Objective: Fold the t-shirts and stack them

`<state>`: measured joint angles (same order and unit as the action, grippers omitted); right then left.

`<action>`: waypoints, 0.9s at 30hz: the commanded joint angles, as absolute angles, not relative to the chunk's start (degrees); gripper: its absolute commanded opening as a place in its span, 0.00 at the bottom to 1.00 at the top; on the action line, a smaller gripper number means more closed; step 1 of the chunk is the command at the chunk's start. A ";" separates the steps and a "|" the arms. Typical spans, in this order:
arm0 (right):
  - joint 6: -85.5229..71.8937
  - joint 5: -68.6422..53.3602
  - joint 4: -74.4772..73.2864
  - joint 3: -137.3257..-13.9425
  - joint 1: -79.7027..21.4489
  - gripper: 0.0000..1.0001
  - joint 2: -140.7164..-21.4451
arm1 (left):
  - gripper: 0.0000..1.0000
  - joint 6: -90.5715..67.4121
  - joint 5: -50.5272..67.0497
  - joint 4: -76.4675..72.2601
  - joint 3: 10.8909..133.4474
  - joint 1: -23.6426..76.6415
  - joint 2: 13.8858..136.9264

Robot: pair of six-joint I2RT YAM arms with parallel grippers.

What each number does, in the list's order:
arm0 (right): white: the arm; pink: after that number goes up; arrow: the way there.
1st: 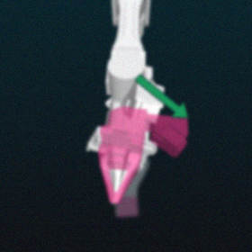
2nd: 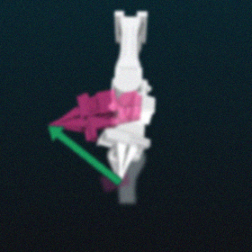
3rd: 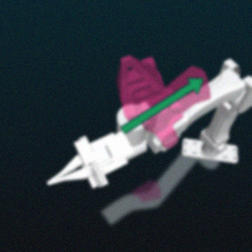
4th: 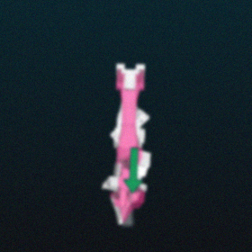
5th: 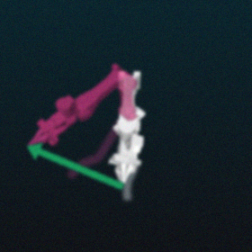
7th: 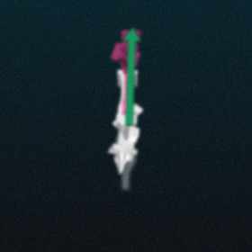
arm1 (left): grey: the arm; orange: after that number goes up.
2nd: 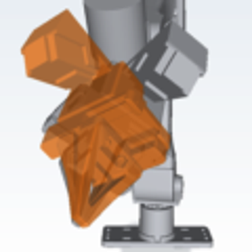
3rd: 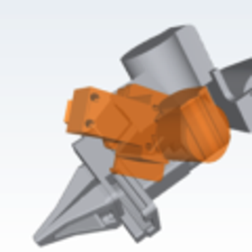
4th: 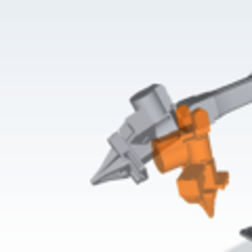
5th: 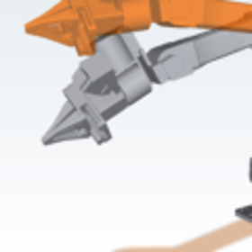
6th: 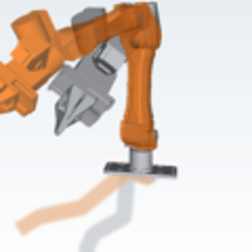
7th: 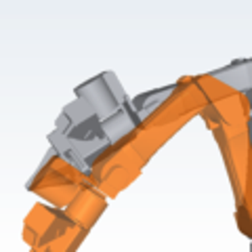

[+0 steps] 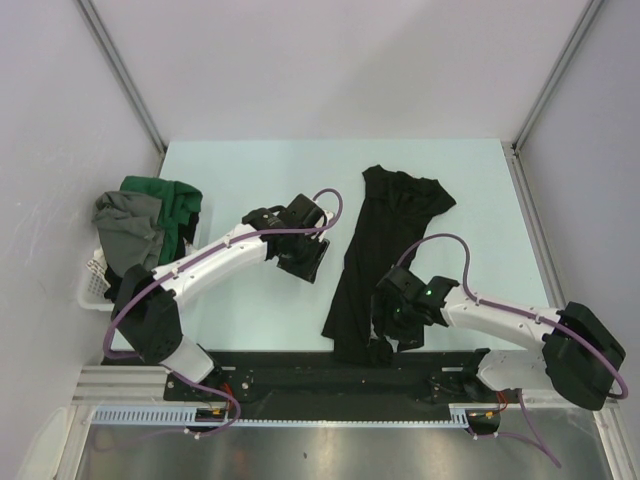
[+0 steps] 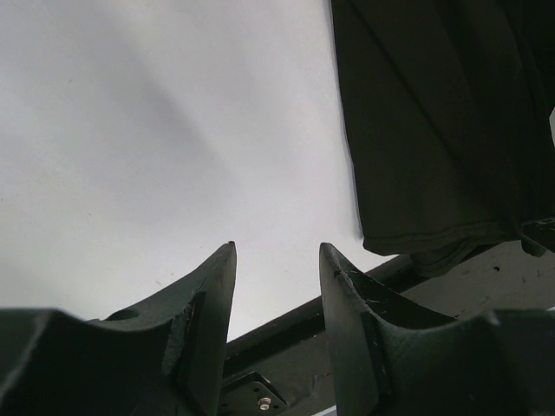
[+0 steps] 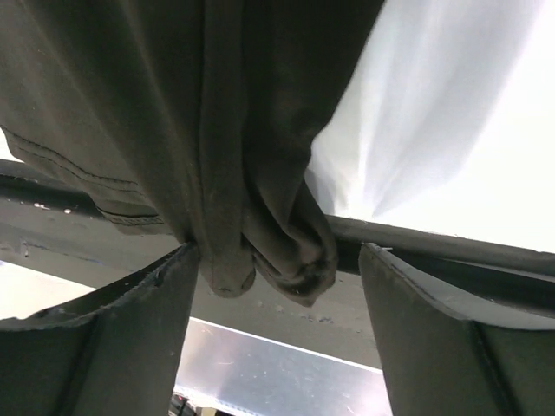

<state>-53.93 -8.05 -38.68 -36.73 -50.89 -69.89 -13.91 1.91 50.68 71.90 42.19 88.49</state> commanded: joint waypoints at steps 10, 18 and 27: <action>-52.74 -10.99 -36.21 -36.48 -51.33 0.48 -71.37 | 0.48 -12.83 2.81 50.10 71.02 41.92 87.10; -52.21 -11.25 -36.91 -36.47 -51.33 0.32 -71.37 | 0.48 -15.11 7.03 48.96 66.54 41.84 86.40; -51.68 -12.04 -36.30 -36.56 -51.33 0.09 -72.51 | 0.48 -17.49 14.85 45.62 61.53 41.92 86.75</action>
